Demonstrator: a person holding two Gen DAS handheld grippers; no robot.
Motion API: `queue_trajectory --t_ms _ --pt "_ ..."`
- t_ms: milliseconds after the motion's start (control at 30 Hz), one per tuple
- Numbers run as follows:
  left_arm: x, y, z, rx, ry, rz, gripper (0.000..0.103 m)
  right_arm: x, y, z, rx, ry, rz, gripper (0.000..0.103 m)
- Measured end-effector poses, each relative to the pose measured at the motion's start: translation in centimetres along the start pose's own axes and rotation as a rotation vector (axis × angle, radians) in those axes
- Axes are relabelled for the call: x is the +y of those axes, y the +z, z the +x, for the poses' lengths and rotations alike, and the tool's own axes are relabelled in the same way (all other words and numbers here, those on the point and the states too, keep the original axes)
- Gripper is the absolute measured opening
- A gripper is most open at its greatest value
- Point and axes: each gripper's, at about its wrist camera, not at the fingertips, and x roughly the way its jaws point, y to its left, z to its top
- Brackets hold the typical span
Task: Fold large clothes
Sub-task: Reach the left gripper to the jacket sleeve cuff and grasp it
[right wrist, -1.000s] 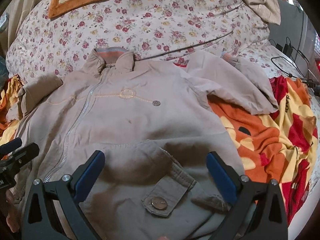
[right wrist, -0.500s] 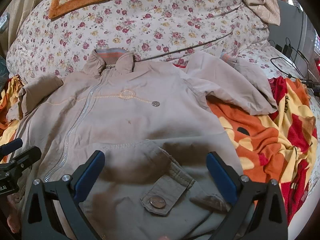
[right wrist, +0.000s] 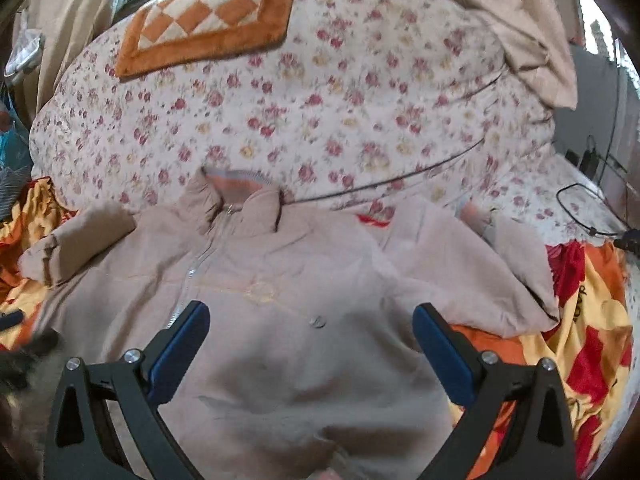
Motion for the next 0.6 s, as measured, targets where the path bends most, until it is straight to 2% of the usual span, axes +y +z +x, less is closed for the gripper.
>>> queue_trajectory --t_ms 67,200,300,333,433,500,533,600 --pt "1.0 0.6 -0.1 -0.004 0.029 -0.006 0.099 0.0 -0.6 0.9 0.067 0.004 -0.008 0.103" --pt "4.7 3.0 0.3 0.031 0.075 -0.028 0.099 -1.0 -0.5 1.0 0.087 0.046 0.034 0.103" --pt "10.2 4.5 1.4 0.064 0.055 -0.121 0.099 -1.6 -1.0 2.4 0.16 0.066 0.071 0.103" --pt "12.5 4.6 2.0 0.077 0.07 -0.163 0.099 -1.8 -1.3 3.2 0.198 0.072 0.082 0.103" --pt "17.9 3.1 3.8 0.117 0.136 -0.25 0.099 -1.9 -2.5 5.3 0.31 0.086 0.098 0.103" --pt "20.1 1.2 5.8 0.188 0.157 -0.28 0.099 -1.6 -3.1 6.3 0.359 0.079 0.089 0.103" --pt "21.1 -0.1 7.2 0.249 0.144 -0.3 0.1 -1.3 -3.2 6.4 0.365 0.07 0.075 0.103" --pt "21.8 -0.3 6.7 0.194 0.105 -0.32 0.099 -0.9 -3.3 6.6 0.366 0.052 0.05 0.103"
